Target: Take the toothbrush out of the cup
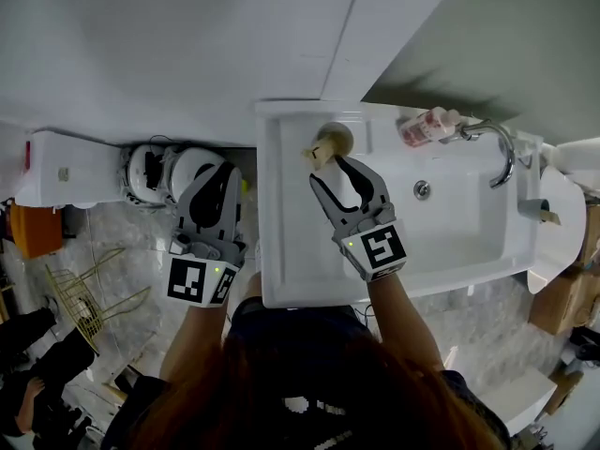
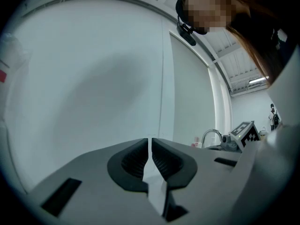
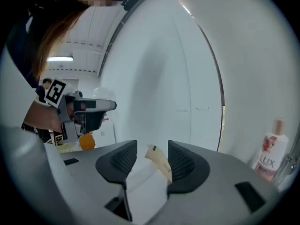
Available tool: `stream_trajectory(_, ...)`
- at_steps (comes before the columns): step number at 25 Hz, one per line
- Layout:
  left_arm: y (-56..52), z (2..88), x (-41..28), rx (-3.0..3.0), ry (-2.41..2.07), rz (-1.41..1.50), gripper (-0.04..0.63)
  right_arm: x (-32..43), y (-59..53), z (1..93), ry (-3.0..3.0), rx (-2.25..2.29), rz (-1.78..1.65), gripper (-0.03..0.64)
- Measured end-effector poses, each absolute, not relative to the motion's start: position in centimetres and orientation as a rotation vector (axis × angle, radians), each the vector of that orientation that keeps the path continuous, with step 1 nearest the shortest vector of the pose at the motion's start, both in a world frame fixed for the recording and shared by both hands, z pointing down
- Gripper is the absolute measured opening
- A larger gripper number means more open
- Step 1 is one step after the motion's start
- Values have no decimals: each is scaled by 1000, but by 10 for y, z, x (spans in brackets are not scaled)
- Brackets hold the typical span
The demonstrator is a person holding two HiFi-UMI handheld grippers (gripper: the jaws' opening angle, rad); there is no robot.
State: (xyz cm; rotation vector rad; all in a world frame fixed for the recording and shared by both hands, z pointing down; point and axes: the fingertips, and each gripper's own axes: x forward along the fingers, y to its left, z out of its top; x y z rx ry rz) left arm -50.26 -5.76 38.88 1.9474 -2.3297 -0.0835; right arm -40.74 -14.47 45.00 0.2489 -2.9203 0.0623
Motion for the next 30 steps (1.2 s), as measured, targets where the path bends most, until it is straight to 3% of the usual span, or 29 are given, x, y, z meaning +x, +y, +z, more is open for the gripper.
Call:
stream_trajectory(14, -35, 397, -523, 1804, -2413, -61, 38, -447, -161, 502, -2782, 204, -85, 233)
stream_trajectory(22, -37, 391, -523, 1823, -2417, -77, 38, -440, -177, 481, -2848, 307, -48, 92)
stream_trajectory(30, -35, 372, -522, 1876, -2425, -94, 38, -416, -193, 414, -2980, 423, 33, 55)
